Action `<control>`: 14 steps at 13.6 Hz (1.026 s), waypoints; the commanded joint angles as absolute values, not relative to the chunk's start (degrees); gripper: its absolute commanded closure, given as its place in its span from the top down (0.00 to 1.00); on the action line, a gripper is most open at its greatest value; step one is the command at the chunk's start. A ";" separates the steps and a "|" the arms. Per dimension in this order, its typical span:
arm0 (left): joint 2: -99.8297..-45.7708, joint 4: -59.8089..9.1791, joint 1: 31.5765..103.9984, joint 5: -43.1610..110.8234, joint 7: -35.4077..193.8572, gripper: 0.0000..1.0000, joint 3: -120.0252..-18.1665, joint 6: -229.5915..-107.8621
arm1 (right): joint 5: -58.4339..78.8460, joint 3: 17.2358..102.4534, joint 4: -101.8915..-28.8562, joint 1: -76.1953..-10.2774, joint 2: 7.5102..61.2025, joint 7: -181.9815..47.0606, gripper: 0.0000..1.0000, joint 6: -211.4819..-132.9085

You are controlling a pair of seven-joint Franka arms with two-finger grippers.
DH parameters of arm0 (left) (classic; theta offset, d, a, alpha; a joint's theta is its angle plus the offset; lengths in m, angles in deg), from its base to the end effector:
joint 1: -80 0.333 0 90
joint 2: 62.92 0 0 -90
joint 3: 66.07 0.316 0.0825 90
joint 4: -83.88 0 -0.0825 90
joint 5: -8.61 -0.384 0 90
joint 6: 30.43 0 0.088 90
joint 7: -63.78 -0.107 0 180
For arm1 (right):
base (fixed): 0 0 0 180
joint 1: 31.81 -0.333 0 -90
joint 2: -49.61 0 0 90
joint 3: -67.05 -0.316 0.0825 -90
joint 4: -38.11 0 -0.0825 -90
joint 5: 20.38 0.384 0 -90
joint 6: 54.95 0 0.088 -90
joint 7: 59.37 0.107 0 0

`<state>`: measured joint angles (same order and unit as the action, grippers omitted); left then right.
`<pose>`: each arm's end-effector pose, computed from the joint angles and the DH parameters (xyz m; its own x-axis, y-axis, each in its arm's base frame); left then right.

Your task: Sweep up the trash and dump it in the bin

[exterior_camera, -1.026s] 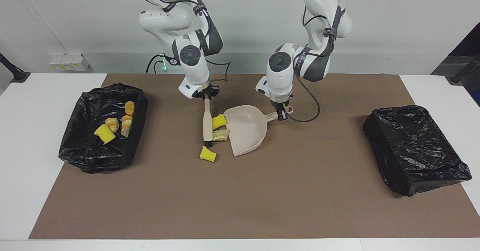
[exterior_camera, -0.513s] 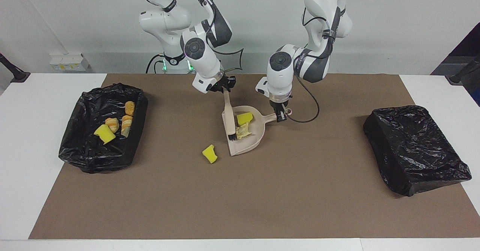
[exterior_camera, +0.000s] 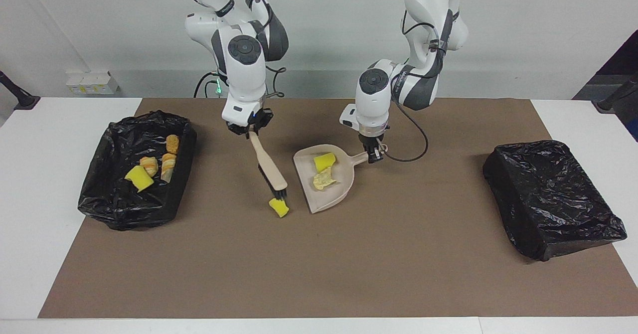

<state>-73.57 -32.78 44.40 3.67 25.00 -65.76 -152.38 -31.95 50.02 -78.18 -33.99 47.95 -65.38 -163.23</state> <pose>0.4696 -0.3278 0.3466 0.2250 -0.9672 -0.1176 -0.9738 -0.2272 0.0053 0.5140 0.1625 0.4210 0.8591 0.4758 -0.1886 0.5040 -0.8506 0.1501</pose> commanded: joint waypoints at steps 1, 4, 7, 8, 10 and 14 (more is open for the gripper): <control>-72.94 -34.33 44.67 3.25 26.17 0.00 -65.37 -154.01 | -42.41 49.29 -67.64 -33.31 35.93 -68.33 0.00 -162.79; -72.94 -34.33 44.85 3.25 26.16 0.00 -65.37 -154.01 | -43.95 49.03 -67.78 -33.83 32.82 -67.65 0.00 -162.88; -72.94 -34.33 44.85 3.25 26.16 0.00 -65.37 -153.92 | -30.28 48.94 -73.05 -33.48 33.70 -65.96 0.00 -166.38; -72.94 -34.33 44.85 3.25 26.16 0.00 -65.37 -153.83 | -24.92 48.85 -73.24 -33.74 33.79 -65.97 0.00 -166.22; -72.94 -34.16 44.85 3.25 26.17 0.00 -65.28 -153.57 | -18.48 47.11 -74.20 -35.14 34.84 -65.36 0.00 -165.26; -72.94 -33.89 44.93 3.25 26.25 0.00 -65.28 -153.39 | -8.62 47.09 -77.37 -41.55 38.62 -59.04 0.00 -164.37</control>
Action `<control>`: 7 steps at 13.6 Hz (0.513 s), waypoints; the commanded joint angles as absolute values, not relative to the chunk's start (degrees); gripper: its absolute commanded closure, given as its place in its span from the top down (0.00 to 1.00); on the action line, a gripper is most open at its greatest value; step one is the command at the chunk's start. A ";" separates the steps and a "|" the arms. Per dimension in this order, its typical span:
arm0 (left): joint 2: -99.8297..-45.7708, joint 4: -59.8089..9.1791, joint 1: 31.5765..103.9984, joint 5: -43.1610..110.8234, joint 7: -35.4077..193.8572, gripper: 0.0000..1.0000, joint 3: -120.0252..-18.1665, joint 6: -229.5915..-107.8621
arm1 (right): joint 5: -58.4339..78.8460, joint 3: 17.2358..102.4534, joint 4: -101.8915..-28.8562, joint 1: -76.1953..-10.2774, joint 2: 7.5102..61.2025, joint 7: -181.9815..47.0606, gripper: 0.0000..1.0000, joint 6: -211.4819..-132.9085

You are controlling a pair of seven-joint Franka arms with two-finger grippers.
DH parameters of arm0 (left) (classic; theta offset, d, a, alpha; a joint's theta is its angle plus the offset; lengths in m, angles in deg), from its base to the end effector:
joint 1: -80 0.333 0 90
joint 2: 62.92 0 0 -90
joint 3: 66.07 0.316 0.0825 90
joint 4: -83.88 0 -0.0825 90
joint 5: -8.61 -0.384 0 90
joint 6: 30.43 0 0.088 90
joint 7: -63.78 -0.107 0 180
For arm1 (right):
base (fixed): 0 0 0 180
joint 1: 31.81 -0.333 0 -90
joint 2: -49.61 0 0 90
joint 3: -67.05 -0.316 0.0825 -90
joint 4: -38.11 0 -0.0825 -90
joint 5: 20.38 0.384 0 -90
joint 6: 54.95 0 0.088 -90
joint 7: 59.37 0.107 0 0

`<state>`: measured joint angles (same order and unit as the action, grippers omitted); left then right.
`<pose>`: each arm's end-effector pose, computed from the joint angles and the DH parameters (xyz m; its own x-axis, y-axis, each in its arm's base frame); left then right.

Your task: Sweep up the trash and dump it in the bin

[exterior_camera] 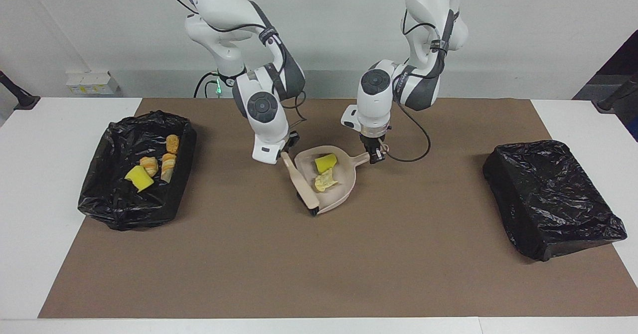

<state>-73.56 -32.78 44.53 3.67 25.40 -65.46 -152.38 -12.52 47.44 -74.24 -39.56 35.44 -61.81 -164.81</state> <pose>0.4720 -0.3243 0.3467 0.2391 -0.9638 -0.1181 -0.9705 -0.2412 0.0037 0.5037 0.2649 0.3384 0.8510 0.4502 -0.2705 0.4064 -0.8907 -0.2037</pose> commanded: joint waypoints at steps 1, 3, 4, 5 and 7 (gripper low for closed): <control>-72.94 -33.89 44.85 3.25 26.25 0.00 -65.28 -153.22 | -8.43 47.09 -77.11 -41.74 39.75 -57.02 0.00 -163.59; -72.94 -33.89 44.94 3.25 26.25 0.00 -65.28 -153.21 | -8.43 47.27 -76.67 -41.04 44.05 -53.07 0.00 -159.56; -72.94 -33.89 44.94 3.25 26.25 0.00 -65.28 -153.13 | -8.43 47.53 -76.50 -40.78 46.42 -51.22 0.00 -157.10; -72.94 -33.89 44.94 3.25 26.25 0.00 -65.28 -153.21 | -8.43 47.62 -76.15 -39.47 48.97 -49.55 0.00 -154.38; -72.85 -34.15 45.46 3.25 26.08 0.00 -65.28 -153.91 | -8.52 47.80 -75.88 -37.62 52.76 -47.08 0.00 -150.06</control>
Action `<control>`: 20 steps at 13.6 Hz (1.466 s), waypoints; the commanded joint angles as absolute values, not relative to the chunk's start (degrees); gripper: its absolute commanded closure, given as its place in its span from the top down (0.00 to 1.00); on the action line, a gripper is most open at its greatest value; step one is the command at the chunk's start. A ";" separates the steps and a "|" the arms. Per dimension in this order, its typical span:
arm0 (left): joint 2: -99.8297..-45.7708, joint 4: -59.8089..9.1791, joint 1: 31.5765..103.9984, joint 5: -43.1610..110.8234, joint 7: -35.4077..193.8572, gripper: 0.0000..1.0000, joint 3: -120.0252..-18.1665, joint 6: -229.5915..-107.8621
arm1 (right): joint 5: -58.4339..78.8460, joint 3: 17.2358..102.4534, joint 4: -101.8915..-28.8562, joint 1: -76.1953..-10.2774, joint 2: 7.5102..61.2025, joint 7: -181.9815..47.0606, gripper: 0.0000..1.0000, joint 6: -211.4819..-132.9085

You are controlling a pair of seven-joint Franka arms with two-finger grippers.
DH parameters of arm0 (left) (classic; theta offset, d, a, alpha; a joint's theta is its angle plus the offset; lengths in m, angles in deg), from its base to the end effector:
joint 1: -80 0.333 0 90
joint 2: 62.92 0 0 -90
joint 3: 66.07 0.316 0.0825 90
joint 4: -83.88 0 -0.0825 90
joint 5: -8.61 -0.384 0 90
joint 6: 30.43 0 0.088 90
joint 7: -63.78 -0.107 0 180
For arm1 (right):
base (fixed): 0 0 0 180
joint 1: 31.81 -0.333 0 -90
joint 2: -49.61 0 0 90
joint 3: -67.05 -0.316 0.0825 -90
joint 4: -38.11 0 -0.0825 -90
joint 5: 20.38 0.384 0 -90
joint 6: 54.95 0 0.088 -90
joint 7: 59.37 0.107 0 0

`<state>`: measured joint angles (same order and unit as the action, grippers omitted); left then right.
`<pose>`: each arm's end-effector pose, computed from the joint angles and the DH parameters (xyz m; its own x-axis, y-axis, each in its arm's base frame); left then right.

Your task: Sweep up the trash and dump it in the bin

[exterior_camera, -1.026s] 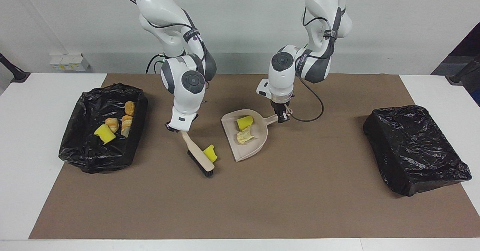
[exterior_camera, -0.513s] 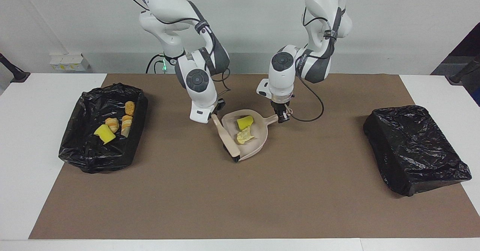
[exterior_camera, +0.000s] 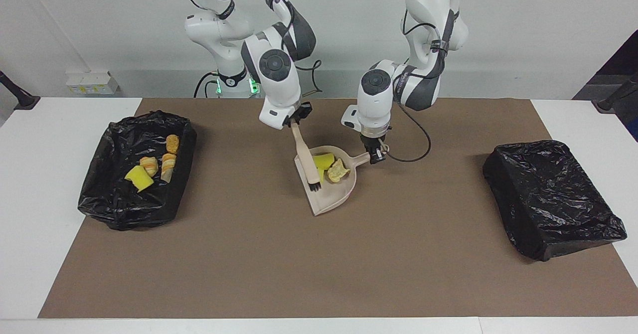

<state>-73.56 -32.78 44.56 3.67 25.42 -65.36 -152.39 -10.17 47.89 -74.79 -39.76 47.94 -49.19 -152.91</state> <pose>0.4727 -0.3232 0.3467 0.2416 -0.9632 -0.1182 -0.9699 -0.2437 0.0033 0.4641 0.2551 0.4365 0.9166 0.2499 -0.3122 0.2238 -0.9675 -0.1174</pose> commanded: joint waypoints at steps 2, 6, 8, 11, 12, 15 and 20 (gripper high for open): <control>-72.76 -34.68 47.04 3.68 26.43 0.00 -65.36 -154.36 | -9.13 47.80 -75.88 -35.16 55.75 -46.72 0.00 -147.51; -72.76 -35.65 47.92 3.77 21.78 0.00 -65.37 -158.22 | -9.66 47.80 -78.51 -32.96 58.66 -47.59 0.00 -145.47; -72.67 -35.82 48.01 3.77 16.97 0.00 -65.37 -158.22 | -9.92 47.80 -80.18 -31.82 59.27 -50.57 0.00 -146.09; -72.76 -35.82 48.71 3.86 14.30 0.00 -65.37 -157.87 | -12.29 47.62 -85.18 -30.31 57.87 -55.67 0.00 -151.95; -72.67 -35.82 48.72 3.77 14.13 0.00 -65.37 -157.87 | -12.47 47.62 -85.80 -30.32 57.35 -56.81 0.00 -152.76; -72.58 -36.44 48.63 3.77 12.11 0.00 -65.37 -158.40 | -12.39 47.27 -87.91 -31.89 52.18 -57.62 0.00 -159.77; -72.50 -36.53 48.45 3.77 11.66 0.00 -65.45 -158.49 | -7.49 47.18 -90.55 -37.95 49.08 -54.02 0.00 -167.70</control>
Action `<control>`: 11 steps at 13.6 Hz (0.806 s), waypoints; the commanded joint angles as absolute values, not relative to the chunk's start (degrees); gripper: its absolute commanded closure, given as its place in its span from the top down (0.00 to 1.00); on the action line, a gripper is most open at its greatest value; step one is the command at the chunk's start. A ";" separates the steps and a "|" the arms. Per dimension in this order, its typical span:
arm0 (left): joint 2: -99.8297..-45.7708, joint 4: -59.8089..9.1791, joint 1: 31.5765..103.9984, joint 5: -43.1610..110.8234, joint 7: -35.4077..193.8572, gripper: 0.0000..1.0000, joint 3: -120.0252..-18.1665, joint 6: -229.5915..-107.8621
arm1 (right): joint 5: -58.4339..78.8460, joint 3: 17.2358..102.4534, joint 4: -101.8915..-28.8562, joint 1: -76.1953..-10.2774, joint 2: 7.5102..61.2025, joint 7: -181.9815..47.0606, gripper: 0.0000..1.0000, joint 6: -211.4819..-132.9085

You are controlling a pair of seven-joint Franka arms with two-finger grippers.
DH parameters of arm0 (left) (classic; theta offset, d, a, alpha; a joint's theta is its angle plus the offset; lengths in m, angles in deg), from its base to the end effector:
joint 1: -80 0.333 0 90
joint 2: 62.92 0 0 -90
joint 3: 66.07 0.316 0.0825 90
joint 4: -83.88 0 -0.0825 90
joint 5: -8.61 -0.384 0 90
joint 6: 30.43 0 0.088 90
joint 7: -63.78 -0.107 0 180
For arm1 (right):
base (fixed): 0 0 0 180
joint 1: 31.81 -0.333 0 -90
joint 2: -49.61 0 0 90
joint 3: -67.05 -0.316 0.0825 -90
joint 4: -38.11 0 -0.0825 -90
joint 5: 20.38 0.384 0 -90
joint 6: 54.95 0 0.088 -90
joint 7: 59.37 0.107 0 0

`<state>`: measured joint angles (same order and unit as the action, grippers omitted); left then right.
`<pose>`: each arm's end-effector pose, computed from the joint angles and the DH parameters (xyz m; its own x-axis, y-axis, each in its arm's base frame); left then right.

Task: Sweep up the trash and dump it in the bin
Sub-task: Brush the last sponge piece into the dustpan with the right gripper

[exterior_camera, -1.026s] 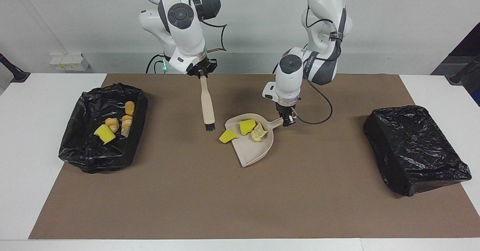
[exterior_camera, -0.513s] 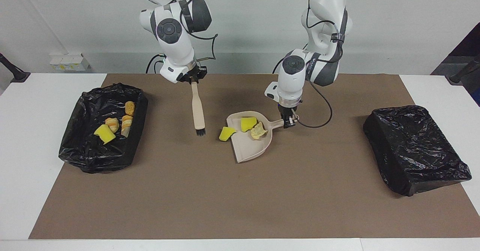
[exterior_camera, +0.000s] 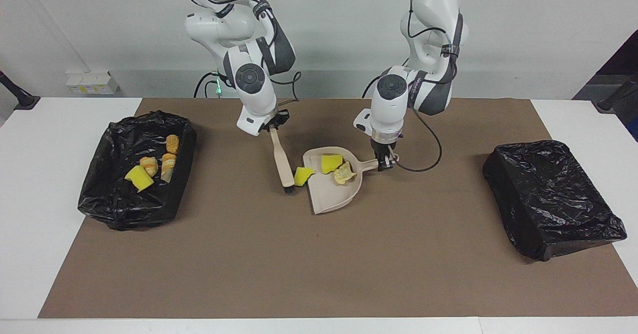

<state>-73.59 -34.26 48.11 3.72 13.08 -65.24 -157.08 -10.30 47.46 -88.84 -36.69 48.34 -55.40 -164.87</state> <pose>0.4935 -0.2941 0.3418 0.0915 -0.9927 -0.0785 -0.9958 -0.0907 -0.0132 0.4435 0.2153 0.3467 0.9046 0.2740 -0.3266 0.2469 -0.9613 -0.1226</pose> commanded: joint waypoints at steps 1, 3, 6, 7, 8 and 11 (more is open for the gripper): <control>-72.50 -36.53 48.45 3.77 11.66 0.00 -65.45 -158.49 | -4.07 47.18 -91.08 -38.83 48.91 -52.62 0.00 -169.10; -72.58 -36.53 48.45 3.86 11.75 0.00 -65.45 -158.49 | -0.96 47.18 -89.25 -41.29 48.03 -49.11 0.00 -169.21; -72.50 -36.44 48.36 3.77 11.66 0.00 -65.45 -158.49 | -1.22 47.36 -87.75 -41.39 49.08 -48.30 0.00 -167.11; -72.58 -36.35 48.45 3.86 11.66 0.00 -65.45 -158.58 | -1.75 47.36 -87.31 -41.39 49.34 -48.21 0.00 -166.23; -72.67 -36.26 48.45 3.86 11.75 0.00 -65.45 -158.58 | -1.84 47.44 -87.31 -41.48 50.13 -47.95 0.00 -165.70; -72.67 -36.18 48.36 3.86 11.75 0.00 -65.45 -158.58 | -3.94 47.45 -87.13 -41.48 50.49 -47.69 0.00 -164.90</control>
